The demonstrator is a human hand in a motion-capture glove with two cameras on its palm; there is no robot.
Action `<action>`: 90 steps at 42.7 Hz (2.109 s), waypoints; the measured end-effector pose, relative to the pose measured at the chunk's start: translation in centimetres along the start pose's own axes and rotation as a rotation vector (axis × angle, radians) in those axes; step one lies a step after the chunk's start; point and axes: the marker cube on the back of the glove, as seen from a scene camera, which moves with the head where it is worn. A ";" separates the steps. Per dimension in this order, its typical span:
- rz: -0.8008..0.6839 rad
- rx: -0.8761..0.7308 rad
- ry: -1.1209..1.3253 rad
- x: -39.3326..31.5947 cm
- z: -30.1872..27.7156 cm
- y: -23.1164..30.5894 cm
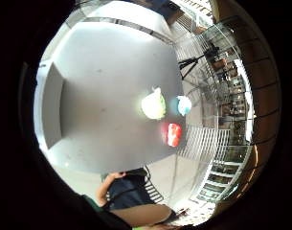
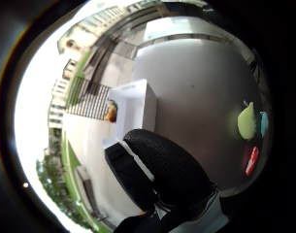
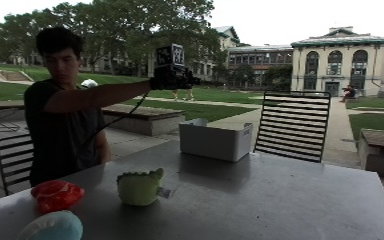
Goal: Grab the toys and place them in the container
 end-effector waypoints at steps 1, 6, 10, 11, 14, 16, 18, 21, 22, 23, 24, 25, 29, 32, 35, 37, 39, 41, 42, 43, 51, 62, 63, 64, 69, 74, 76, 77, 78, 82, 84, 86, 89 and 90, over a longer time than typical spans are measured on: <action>0.000 0.000 0.000 0.0 0.0 0.0; -0.002 -0.002 -0.007 0.6 0.0 0.0; -0.015 -0.005 -0.004 1.5 0.0 -0.2; -0.018 -0.006 -0.003 1.7 0.0 -0.2; -0.027 -0.005 -0.005 2.2 0.1 -0.2; -0.030 -0.001 -0.004 2.3 0.0 -0.1; -0.028 0.005 0.000 2.6 -0.2 0.1; -0.025 0.022 0.018 4.3 -0.4 0.0; -0.024 0.029 0.025 5.1 -0.6 -0.1; -0.021 0.036 0.031 5.9 -0.7 -0.1; -0.016 0.042 0.035 6.6 -0.9 0.0; -0.009 0.046 0.038 7.2 -1.1 0.1; 0.021 0.053 0.046 10.6 -1.4 0.2; 0.047 0.055 0.045 14.2 -1.3 -0.2; 0.080 0.055 0.034 17.8 -1.2 -0.4; 0.109 0.058 0.032 20.1 -1.2 -0.4; 0.137 0.065 0.040 22.9 -1.0 -0.5; 0.161 0.070 0.053 25.6 -0.8 -0.7; 0.171 0.072 0.059 26.8 -0.7 -0.7; 0.181 0.072 0.062 27.8 -0.6 -0.7; 0.237 0.071 0.069 36.2 0.9 -0.4; 0.268 0.015 0.060 45.6 5.4 -0.3; 0.267 0.007 0.057 46.4 6.0 -0.4; 0.266 0.000 0.053 47.1 6.6 -0.5; 0.275 -0.040 0.047 50.3 9.7 -0.7; 0.278 -0.094 0.039 53.4 13.7 -0.8; 0.276 -0.109 0.038 54.4 15.3 -0.9; 0.275 -0.112 0.037 54.9 16.0 -0.9; 0.274 -0.116 0.035 55.2 16.7 -0.9; 0.280 -0.146 0.017 56.4 19.1 -0.7; 0.292 -0.165 0.005 57.1 20.7 -0.6; 0.306 -0.176 -0.003 57.7 22.1 -0.4; 0.319 -0.203 -0.014 58.4 24.0 -0.1; 0.322 -0.214 -0.019 58.6 24.5 0.1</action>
